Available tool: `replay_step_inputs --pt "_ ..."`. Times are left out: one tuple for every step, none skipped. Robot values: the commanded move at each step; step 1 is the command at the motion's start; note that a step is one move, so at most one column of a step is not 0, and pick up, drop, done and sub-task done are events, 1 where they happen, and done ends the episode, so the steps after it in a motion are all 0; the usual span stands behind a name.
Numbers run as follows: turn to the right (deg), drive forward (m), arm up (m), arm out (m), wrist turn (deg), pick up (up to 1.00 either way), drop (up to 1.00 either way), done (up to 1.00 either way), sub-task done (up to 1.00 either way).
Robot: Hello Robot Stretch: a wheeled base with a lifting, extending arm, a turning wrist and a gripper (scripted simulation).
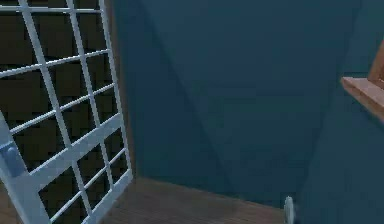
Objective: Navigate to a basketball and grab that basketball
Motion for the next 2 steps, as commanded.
replay_step_inputs --pt "-45.0 0.00 0.00 0.00 0.0 0.00 0.00 0.00 0.00" --pt "-12.0 0.00 0.00 0.00 0.0 0.00 0.00 0.00 0.00"
